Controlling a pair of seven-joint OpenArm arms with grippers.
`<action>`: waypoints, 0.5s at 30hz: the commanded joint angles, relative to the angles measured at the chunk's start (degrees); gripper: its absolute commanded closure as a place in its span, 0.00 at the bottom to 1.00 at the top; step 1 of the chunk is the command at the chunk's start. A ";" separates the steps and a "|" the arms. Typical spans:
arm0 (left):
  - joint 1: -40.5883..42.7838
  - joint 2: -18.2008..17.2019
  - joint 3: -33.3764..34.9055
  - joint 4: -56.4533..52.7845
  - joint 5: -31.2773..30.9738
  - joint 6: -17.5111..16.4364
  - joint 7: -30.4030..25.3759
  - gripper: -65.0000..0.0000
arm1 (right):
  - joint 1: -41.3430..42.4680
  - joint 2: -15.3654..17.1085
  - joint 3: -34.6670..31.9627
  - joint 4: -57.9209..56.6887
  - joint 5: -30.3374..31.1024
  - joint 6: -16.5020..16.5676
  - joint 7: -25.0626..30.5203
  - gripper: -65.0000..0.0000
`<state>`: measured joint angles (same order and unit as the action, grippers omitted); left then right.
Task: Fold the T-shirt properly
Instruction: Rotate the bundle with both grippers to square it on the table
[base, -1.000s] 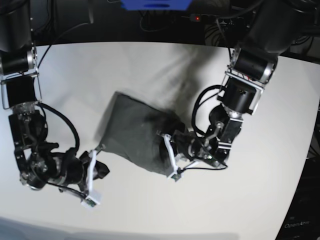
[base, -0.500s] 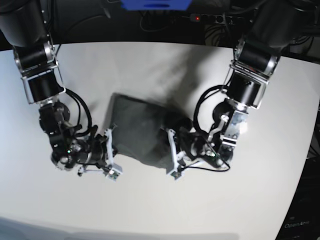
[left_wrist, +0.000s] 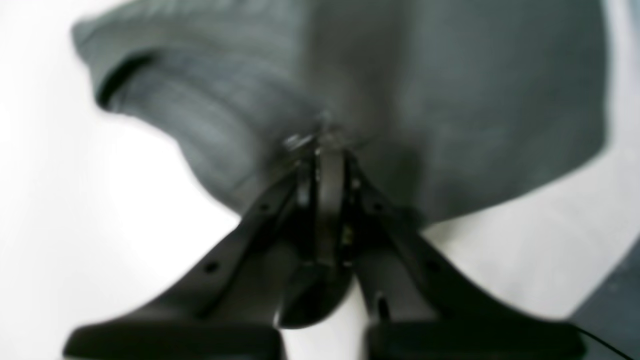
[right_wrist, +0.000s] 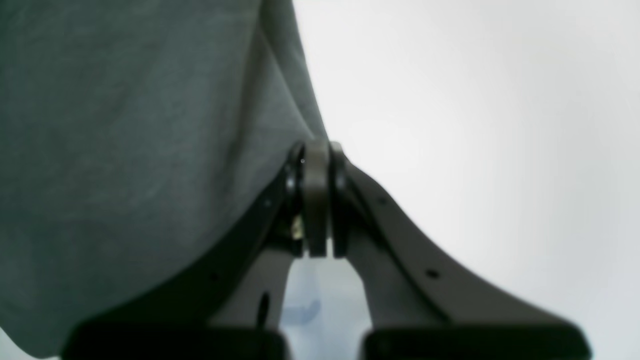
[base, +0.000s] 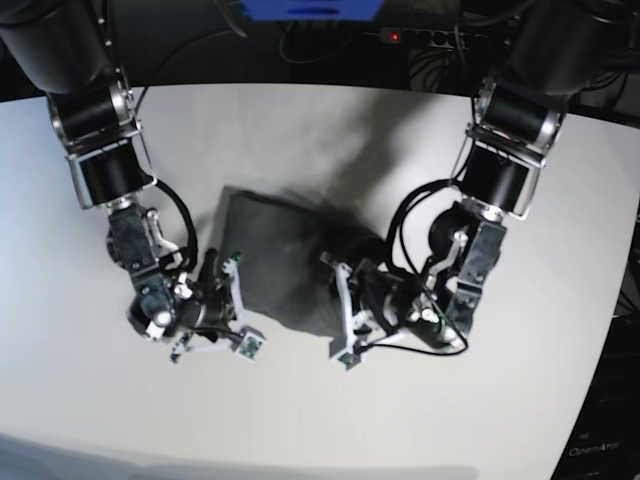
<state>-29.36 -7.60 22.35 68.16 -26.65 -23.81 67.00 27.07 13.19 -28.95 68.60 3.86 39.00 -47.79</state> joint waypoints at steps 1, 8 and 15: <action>-1.62 -0.01 -0.24 1.42 -0.64 -0.05 1.26 0.97 | 1.63 0.22 0.51 0.81 -0.03 1.00 0.80 1.00; 0.31 0.08 0.02 2.83 -3.46 -0.05 8.73 0.97 | 0.49 0.66 0.51 0.81 -0.12 1.00 2.65 1.00; 2.77 -0.01 0.38 1.77 -3.02 0.30 7.06 0.97 | 0.58 0.22 0.51 -4.91 -0.12 1.00 5.90 1.00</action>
<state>-25.23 -7.66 22.94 69.34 -29.02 -23.70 74.35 25.87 13.26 -28.84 63.00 3.55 38.98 -42.04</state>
